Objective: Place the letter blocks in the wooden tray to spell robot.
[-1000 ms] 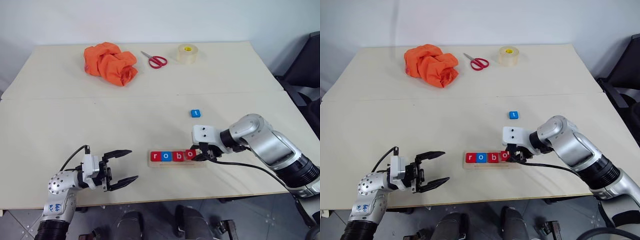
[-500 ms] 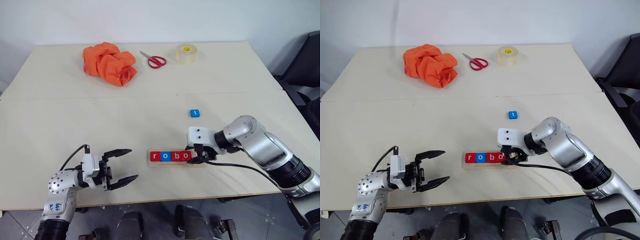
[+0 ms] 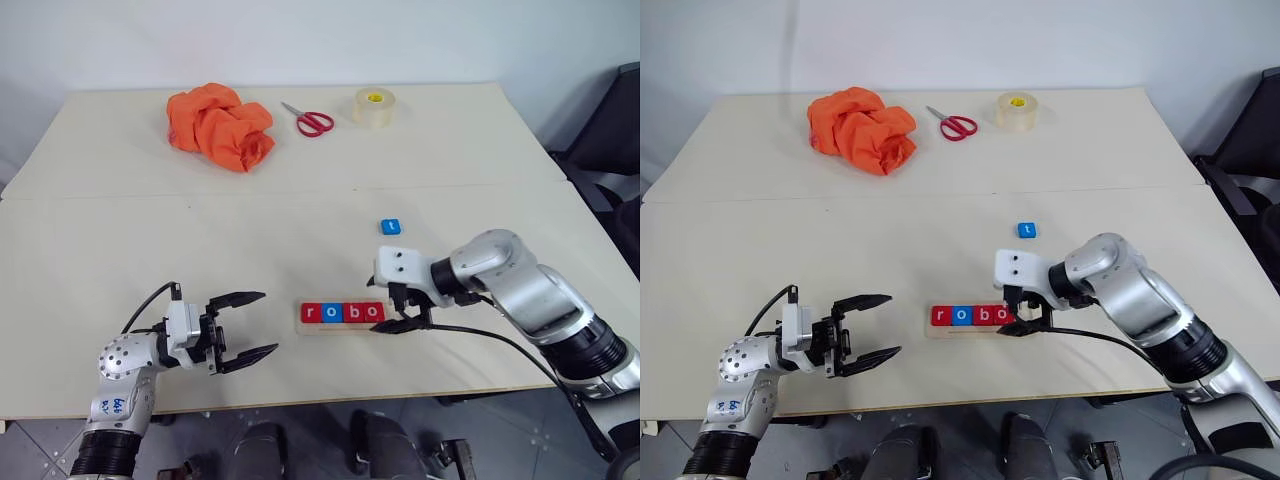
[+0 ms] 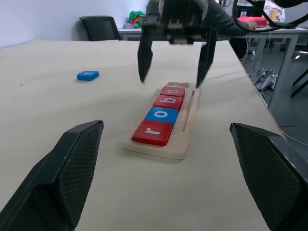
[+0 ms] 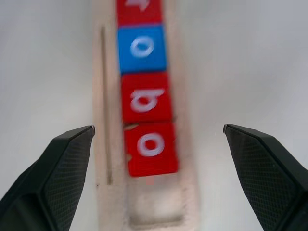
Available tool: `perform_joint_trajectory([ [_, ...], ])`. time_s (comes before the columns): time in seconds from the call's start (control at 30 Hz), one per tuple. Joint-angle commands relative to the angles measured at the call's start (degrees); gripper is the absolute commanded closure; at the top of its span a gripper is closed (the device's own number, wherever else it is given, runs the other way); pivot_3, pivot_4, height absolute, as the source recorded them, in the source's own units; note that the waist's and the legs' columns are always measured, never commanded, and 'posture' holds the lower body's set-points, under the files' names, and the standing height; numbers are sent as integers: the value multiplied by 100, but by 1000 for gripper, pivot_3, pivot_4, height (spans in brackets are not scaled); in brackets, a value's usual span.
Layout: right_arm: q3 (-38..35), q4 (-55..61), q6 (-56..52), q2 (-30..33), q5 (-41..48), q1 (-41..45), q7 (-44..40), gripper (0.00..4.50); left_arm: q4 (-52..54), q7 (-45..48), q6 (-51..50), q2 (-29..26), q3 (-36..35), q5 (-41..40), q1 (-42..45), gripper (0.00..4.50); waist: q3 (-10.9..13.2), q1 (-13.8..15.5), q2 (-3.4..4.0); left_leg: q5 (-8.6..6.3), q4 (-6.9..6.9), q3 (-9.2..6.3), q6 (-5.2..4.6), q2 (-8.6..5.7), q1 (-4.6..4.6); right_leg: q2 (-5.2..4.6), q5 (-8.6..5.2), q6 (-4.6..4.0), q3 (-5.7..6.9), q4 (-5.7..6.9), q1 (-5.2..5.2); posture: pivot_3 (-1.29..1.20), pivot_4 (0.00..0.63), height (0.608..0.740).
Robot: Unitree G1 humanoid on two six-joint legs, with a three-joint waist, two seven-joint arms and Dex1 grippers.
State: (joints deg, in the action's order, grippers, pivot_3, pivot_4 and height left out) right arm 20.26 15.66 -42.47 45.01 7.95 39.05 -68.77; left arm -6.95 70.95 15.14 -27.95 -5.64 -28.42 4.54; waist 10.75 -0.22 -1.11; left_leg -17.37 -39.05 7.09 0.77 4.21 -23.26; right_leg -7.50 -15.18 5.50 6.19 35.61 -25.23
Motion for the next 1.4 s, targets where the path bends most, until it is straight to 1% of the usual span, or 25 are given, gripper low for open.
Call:
perform_joint_trajectory([
  [0.03, -821, 33, 139, 3, 308, -184, 298, 18, 57, 28, 80, -13, -26, -7, 29, 0, 0, 6, 0, 0, 0, 0, 0, 0, 0, 0, 0, 0, 0, 1, 0, 0, 150, 740],
  [0.1, -1139, -113, -45, -49, 322, -268, 655, 18, 53, 23, 68, -16, -27, -8, 35, 0, 0, 6, 0, 0, 0, 0, 0, 0, 0, 0, 0, 0, 0, 0, 0, 0, 150, 740],
  [0.17, -1298, -175, -93, -88, 349, -315, 876, 18, 46, 23, 61, -18, -28, -10, 44, 0, 0, 4, 0, 0, 0, 0, 0, 0, 0, 0, 0, 0, 0, 1, 1, 0, 150, 740],
  [0.23, -1803, -361, -404, -433, 392, -312, 1594, 18, 19, 26, 51, -22, -21, -2, 83, 0, 0, 3, 0, 0, 0, 0, 0, 1, 1, 1, 0, -1, 0, 2, 0, 0, 150, 740],
  [0.3, -2119, -346, -638, -622, 480, -349, 1950, 18, -12, 25, 38, -30, -24, 0, 134, 0, 0, -2, 0, 2, 0, 3, 3, 1, 1, 1, 1, -1, -2, 5, -2, 0, 150, 740],
  [0.5, -2480, 141, -813, -519, 813, -830, 2082, 18, -100, 114, -18, -68, -12, -8, 274, 0, 0, 4, 0, 0, 1, 3, 0, 0, -1, 1, 1, -1, -2, 0, -1, 0, 150, 740],
  [0.73, -2864, 328, -1053, -718, 1138, -1182, 2594, 18, -177, 207, -65, -91, -15, -8, 419, 0, 0, 3, 0, 1, 1, 1, 0, 0, 0, 2, 1, -1, -2, 4, -1, 0, 150, 740],
  [1.0, -4023, 1282, -1165, -27, 1725, -2824, 2285, 18, -204, 323, -142, -209, -75, -49, 458, 0, 0, 29, 0, -4, 1, 3, -10, -9, 0, -4, 4, 4, -7, -7, 8, 0, 150, 740],
  [1.07, -3989, 1252, -1083, -62, 1719, -2881, 2436, 18, -239, 339, -152, -224, -73, -53, 494, 0, 0, 14, 0, -5, 1, -1, -11, -7, 3, -3, 4, 5, -6, -9, 11, 0, 150, 740],
  [1.13, -3799, 1137, -1069, -233, 1718, -2677, 2675, 18, -278, 344, -150, -218, -56, -36, 549, 0, 0, -27, 0, -5, 1, 1, -10, -2, 10, 1, 5, 5, -6, -8, 14, 0, 150, 740],
  [1.27, -3204, 675, -891, -843, 1460, -2031, 3282, 18, -338, 346, -145, -196, -31, -17, 650, 0, 0, -138, 0, 7, 2, -4, -1, 6, 15, 7, 11, -2, -2, -1, 15, 0, 150, 740],
  [1.4, -2706, -96, -563, -1408, 1007, -1409, 3950, 18, -323, 327, -143, -173, -10, 0, 662, 0, 0, -141, 1, 10, 4, -3, 0, 6, 8, 8, 11, -4, -2, 4, 6, 0, 150, 740],
])
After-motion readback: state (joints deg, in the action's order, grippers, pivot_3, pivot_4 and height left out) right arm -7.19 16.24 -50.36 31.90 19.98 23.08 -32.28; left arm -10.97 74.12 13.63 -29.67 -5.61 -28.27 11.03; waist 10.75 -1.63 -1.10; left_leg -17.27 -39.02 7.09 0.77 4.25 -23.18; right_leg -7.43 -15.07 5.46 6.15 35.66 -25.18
